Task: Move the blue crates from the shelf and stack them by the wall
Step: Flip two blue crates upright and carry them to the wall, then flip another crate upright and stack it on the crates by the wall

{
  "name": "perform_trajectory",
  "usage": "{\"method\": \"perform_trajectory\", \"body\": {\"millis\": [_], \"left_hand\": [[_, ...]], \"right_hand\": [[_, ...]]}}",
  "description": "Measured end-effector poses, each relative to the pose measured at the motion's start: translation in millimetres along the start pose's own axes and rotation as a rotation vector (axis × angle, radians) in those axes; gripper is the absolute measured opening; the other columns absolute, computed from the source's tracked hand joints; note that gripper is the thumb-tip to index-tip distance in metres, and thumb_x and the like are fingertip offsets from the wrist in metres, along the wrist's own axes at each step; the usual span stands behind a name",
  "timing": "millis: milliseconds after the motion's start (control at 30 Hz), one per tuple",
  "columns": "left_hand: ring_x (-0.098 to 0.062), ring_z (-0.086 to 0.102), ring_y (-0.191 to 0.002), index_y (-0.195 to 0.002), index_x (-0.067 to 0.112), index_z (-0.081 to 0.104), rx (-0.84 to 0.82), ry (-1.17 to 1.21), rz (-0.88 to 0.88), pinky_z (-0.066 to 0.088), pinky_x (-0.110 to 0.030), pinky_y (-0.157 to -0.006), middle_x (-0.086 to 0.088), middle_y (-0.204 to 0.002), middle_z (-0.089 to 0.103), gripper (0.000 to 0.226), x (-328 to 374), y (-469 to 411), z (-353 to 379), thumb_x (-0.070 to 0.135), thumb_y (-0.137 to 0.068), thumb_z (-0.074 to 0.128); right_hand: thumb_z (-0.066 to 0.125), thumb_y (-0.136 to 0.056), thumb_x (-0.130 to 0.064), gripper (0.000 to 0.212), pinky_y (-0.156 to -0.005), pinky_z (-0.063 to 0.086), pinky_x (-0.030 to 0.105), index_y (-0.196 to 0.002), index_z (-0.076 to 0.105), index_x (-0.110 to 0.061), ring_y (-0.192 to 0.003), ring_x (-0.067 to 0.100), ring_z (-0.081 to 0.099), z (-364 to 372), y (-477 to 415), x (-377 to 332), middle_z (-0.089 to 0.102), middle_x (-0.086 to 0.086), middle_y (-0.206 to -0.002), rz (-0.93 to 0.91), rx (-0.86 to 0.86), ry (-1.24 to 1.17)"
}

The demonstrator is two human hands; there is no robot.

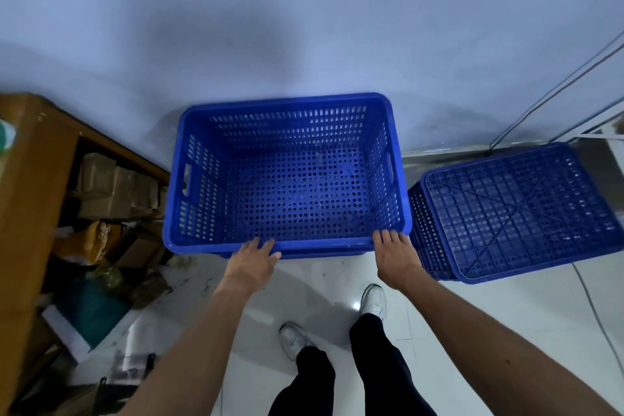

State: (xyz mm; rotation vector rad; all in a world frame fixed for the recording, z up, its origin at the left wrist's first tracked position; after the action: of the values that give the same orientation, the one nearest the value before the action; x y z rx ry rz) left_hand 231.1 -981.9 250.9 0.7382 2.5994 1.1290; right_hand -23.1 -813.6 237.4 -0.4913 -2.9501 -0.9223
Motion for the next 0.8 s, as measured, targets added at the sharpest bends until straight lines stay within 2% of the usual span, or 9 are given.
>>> {"method": "perform_trajectory", "body": {"millis": [100,233,400,467,667,800], "left_hand": [[-0.028,0.022,-0.148,-0.157,0.024,0.017,-0.039,0.093,0.019,0.027,-0.043,-0.118,-0.009,-0.162,0.021,0.058,13.4,15.4,-3.6,0.048,-0.105,0.024],[-0.025,0.028,-0.146,-0.156,0.028,0.024,-0.040,0.236,0.006,0.027,-0.042,-0.118,-0.003,-0.161,0.027,0.057,40.8,42.6,-17.9,0.051,-0.103,0.027],[-0.029,0.048,-0.130,-0.153,0.023,0.032,0.036,0.234,0.054,0.041,-0.043,-0.105,-0.010,-0.146,0.048,0.057,72.8,62.5,-46.2,0.051,-0.104,0.026],[-0.031,0.051,-0.125,-0.153,0.022,0.031,0.050,0.218,0.098,0.043,-0.042,-0.102,-0.012,-0.141,0.052,0.055,85.9,67.4,-57.3,0.049,-0.105,0.026],[-0.032,0.049,-0.128,-0.153,0.019,0.029,0.043,0.188,0.228,0.041,-0.045,-0.104,-0.013,-0.146,0.049,0.057,102.2,70.1,-73.8,0.050,-0.105,0.025],[-0.033,0.049,-0.128,-0.153,0.014,0.027,0.032,0.203,0.288,0.040,-0.044,-0.104,-0.015,-0.144,0.050,0.060,111.4,76.1,-83.6,0.050,-0.104,0.027]], "right_hand": [[0.042,-0.090,-0.019,0.062,-0.112,0.030,0.042,-0.147,0.026,0.000,-0.131,0.033,0.039,-11.3,16.8,4.0,0.040,0.018,-0.142,0.011,-0.015,-0.031],[0.039,-0.092,-0.019,0.056,-0.108,0.035,0.041,-0.144,0.030,0.000,-0.127,0.033,0.042,-34.2,34.9,6.5,0.043,0.017,-0.138,-0.034,-0.083,-0.095],[0.037,-0.096,-0.021,0.047,-0.103,0.040,0.041,-0.138,0.036,-0.003,-0.126,0.032,0.044,-64.1,52.7,17.2,0.045,0.017,-0.137,-0.029,-0.135,-0.082],[0.038,-0.097,-0.024,0.046,-0.104,0.039,0.042,-0.138,0.038,-0.003,-0.127,0.032,0.044,-71.2,57.8,23.6,0.045,0.017,-0.138,-0.002,-0.145,-0.083],[0.044,-0.097,-0.033,0.053,-0.105,0.039,0.042,-0.140,0.039,-0.003,-0.129,0.031,0.044,-82.4,86.8,35.5,0.045,0.016,-0.141,0.149,-0.159,-0.172],[0.038,-0.097,-0.027,0.046,-0.103,0.040,0.042,-0.137,0.041,-0.004,-0.127,0.031,0.045,-74.3,118.3,29.5,0.045,0.016,-0.139,0.246,-0.167,-0.267]]}}
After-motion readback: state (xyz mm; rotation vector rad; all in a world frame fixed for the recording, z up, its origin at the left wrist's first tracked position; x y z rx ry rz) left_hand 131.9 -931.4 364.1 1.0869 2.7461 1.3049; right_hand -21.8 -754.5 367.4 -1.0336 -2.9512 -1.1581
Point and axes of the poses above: each hand's wrist, its own y-axis away from the middle knuckle, its own z-axis out of the palm, x = y × z, the point moved 3 cm from there along -y, towards the middle knuckle
